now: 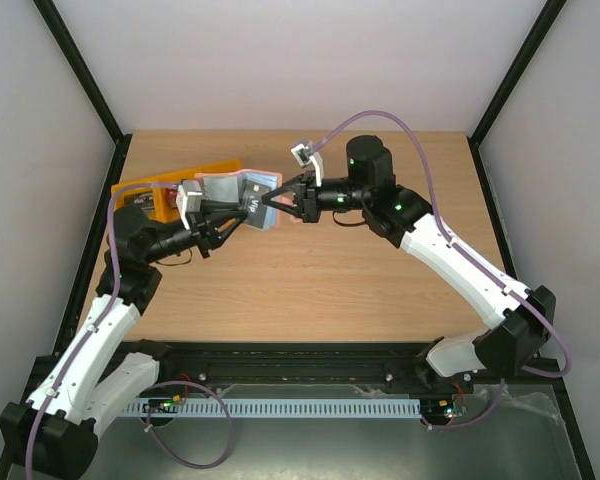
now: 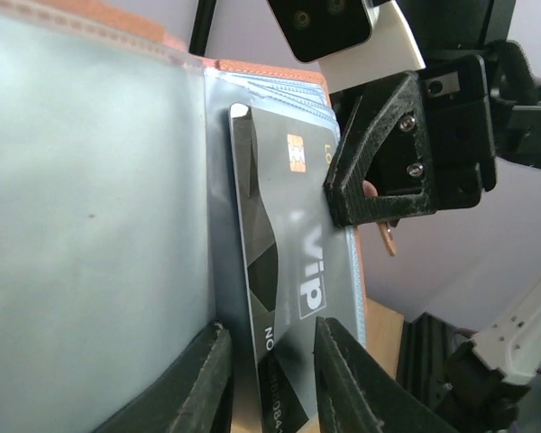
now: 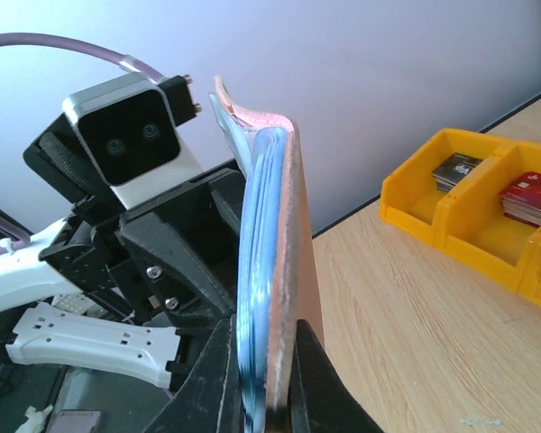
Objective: Take the credit cards out of the card holder
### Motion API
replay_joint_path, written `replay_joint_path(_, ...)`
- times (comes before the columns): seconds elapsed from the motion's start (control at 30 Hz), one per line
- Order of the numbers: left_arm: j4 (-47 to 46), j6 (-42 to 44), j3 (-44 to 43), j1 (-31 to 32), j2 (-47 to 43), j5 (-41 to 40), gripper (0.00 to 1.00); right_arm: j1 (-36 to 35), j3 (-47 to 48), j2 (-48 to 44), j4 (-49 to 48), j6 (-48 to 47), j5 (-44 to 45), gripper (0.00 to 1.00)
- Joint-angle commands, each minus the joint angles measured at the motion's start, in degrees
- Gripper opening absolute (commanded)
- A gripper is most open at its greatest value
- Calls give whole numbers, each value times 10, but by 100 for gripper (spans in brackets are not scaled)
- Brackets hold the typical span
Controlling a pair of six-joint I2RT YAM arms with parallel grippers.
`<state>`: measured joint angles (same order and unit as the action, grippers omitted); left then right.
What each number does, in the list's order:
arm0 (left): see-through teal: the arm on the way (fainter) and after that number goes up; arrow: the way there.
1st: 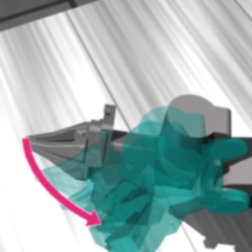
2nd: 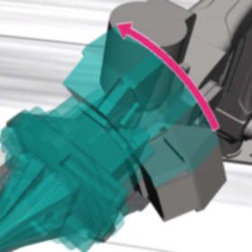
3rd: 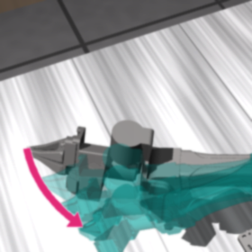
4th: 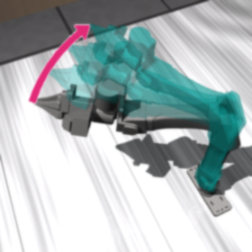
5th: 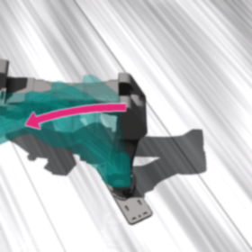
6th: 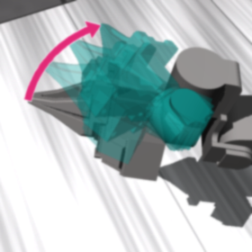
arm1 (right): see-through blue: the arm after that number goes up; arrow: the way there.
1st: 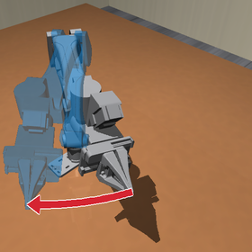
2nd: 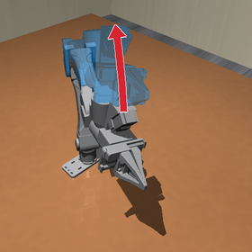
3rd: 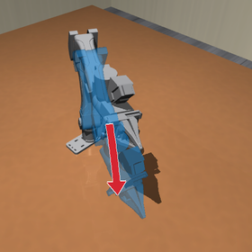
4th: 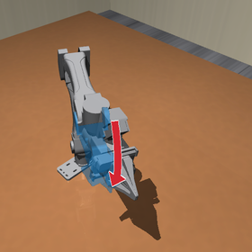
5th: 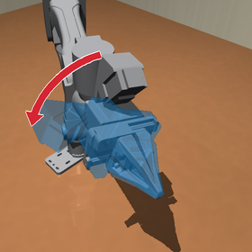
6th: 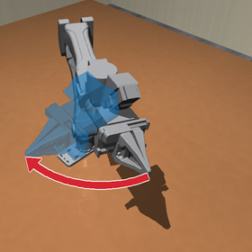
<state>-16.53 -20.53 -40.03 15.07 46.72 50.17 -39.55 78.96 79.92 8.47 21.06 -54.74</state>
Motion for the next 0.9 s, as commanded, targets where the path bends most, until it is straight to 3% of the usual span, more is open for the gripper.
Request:
replay_joint_path(0.0, -12, 14, -10, 1, 4, 46, 20, -7, 3, -8, -79, 17, -75, 2)
replay_joint_path(0.1, -7, 20, -17, 2, 4, 66, 3, -5, 16, -1, -50, -5, -77, 2)
replay_joint_path(0.2, 7, 25, -26, 2, 1, 77, 2, 1, 14, -3, -38, -16, -75, 3)
replay_joint_path(0.4, -27, -22, -21, 1, 0, 51, 2, 3, 4, 4, -43, 3, -80, 28)
replay_joint_path(0.6, -71, -76, -10, -3, -1, 39, 2, 3, -22, -3, -56, 16, -77, 29)
replay_joint_path(0.77, -113, -119, 0, -11, -1, 25, 2, 3, -34, -11, -53, 17, -78, 38)
replay_joint_path(0.87, -126, -129, 3, -11, 4, 30, 2, 3, -36, -10, -62, 25, -80, 35)
